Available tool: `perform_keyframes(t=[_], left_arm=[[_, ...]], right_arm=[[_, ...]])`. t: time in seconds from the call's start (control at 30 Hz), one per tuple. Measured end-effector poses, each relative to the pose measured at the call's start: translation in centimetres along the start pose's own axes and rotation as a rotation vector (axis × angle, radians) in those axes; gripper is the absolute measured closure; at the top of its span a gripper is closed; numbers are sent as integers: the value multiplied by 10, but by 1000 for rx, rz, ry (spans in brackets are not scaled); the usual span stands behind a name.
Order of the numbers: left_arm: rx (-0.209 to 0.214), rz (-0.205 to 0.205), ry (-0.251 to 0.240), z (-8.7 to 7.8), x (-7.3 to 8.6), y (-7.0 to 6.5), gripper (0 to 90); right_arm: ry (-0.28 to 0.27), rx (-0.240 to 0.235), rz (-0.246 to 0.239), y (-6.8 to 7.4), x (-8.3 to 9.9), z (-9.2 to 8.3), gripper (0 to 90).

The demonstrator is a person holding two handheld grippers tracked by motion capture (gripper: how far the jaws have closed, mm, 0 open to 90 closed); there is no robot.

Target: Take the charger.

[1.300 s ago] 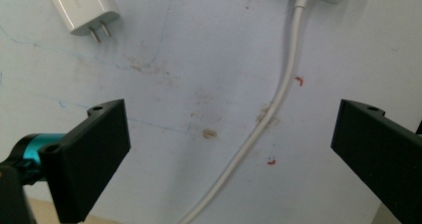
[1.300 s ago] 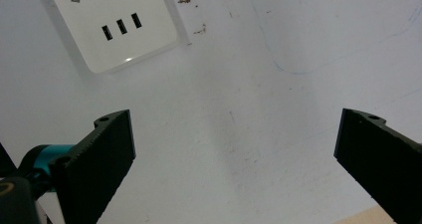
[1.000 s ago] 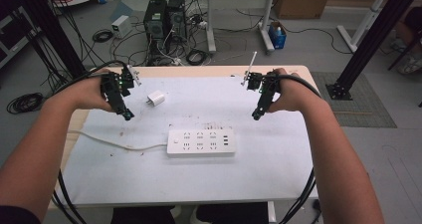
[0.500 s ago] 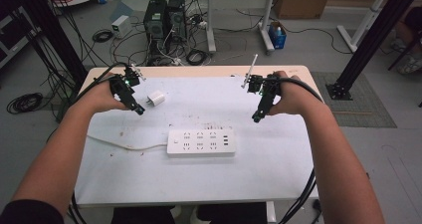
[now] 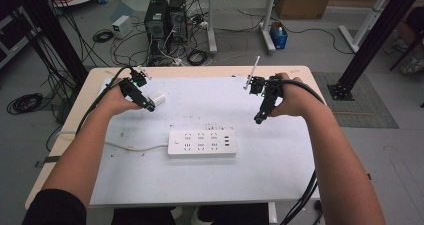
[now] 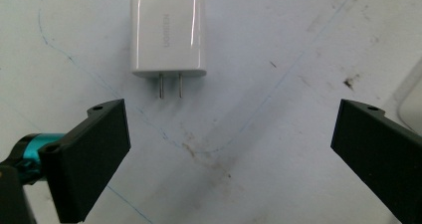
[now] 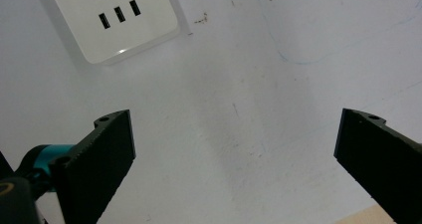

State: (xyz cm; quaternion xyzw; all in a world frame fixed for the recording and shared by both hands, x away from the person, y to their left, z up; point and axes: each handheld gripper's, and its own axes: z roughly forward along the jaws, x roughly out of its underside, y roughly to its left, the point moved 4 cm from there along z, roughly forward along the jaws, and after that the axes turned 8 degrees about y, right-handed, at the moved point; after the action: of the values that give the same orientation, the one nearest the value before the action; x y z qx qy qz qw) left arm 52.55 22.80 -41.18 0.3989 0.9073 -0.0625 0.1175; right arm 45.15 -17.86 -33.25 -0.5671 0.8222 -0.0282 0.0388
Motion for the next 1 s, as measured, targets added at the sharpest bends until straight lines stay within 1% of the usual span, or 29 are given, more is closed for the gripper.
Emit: perform_keyframes(t=[0.07,0.1,0.13,0.17,0.23,0.27,0.33,0.37,0.43,0.47,0.5,0.53,0.6,0.63,0.7,0.73,0.77,0.8,0.83,0.9,0.93,1.0], left_arm=[[-6,0,-2,2,-1,1,21],[-10,-5,-10,4,-2,2,21],[-13,-19,-22,7,-4,5,21],[-13,-19,-22,7,-4,5,21],[-29,-33,-43,13,-7,11,21],[-29,-33,-43,13,-7,11,21],[-29,-61,-84,18,-10,15,21],[-29,-61,-84,18,-10,15,21],[-20,-66,-90,25,-11,18,21],[-20,-66,-90,25,-11,18,21],[-22,-61,-83,30,-12,20,21],[-22,-61,-83,30,-12,20,21],[-22,-72,-96,36,-13,22,21],[-22,-79,-99,37,-13,23,21],[-25,-77,-103,38,-14,23,21],[-25,-83,-114,39,-15,23,21],[-32,-81,-116,39,-16,23,73],[-38,-77,-119,39,-16,23,73],[-30,-78,-131,40,-17,22,116],[-30,-77,-131,41,-17,22,116],[-33,-75,-136,42,-18,22,118],[-34,-76,-127,44,-18,23,129]], right_arm=[[-2,0,2,0,0,0,19],[1,0,8,0,0,0,19],[4,-1,10,-1,0,0,19],[4,-1,10,-1,0,0,19],[7,0,13,-1,0,1,19],[7,0,13,-1,0,1,19],[10,2,11,-2,0,3,19],[10,2,11,-2,0,3,19],[15,-1,19,-2,-1,4,19],[15,-1,19,-2,-1,4,19],[12,2,11,-3,-2,4,19],[14,3,12,-3,-2,4,19],[11,2,15,-3,-3,4,19],[16,3,16,-3,-3,4,19],[18,2,16,-3,-4,5,19],[22,4,19,-3,-4,5,19],[24,6,19,-3,-4,6,19],[24,6,19,-3,-4,6,19],[19,6,10,-4,-4,6,19],[21,8,19,-4,-4,6,19],[17,7,11,-4,-4,6,19],[18,8,21,-4,-4,6,19]])
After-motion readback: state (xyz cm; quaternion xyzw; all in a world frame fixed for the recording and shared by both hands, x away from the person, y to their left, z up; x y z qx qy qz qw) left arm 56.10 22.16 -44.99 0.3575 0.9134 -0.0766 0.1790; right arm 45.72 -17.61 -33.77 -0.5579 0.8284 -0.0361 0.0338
